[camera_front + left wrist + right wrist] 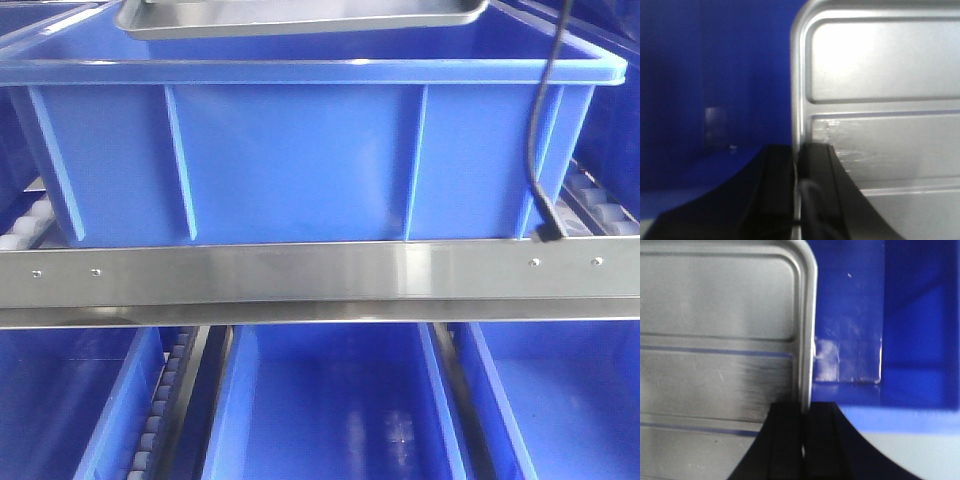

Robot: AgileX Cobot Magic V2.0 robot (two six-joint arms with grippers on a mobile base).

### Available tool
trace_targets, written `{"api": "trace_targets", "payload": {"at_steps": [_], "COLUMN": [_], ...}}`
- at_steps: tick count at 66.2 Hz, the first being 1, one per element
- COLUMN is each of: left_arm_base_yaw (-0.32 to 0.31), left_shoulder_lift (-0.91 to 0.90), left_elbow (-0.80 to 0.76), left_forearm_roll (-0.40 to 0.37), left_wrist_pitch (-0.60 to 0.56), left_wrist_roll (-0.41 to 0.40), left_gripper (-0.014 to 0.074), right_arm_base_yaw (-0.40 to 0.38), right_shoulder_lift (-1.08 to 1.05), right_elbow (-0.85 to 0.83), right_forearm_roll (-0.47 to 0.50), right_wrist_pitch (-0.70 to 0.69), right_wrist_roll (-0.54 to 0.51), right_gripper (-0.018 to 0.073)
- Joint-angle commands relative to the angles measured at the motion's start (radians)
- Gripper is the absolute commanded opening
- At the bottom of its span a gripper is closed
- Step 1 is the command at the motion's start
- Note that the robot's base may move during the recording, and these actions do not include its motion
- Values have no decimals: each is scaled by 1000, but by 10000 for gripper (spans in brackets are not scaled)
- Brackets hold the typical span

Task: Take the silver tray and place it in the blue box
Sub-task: 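Lower the tray with both grippers into the blue bin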

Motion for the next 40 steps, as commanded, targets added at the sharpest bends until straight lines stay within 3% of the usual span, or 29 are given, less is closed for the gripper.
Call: {"api": "trace_targets", "payload": {"at_steps": [1,21,40], "left_arm_base_yaw": [4,58,64], "left_shoulder_lift": [-9,82,123], "left_elbow": [-75,-131,-131], "left_forearm_roll": [-158,-158,-147], "left_wrist_pitch": [-170,-290,-332], "left_wrist_roll": [25,45,49], "left_gripper": [5,5,5], "right_arm_base_yaw": [-5,-79,-101], "right_shoulder_lift": [11,140,191], "right_elbow": [-105,-255,-257], "right_forearm_roll": [115,137,140], "right_wrist_pitch": [-150,-145,-173], "right_wrist_roll": [-33,-84,-84], "right_gripper": [56,56,56]}}
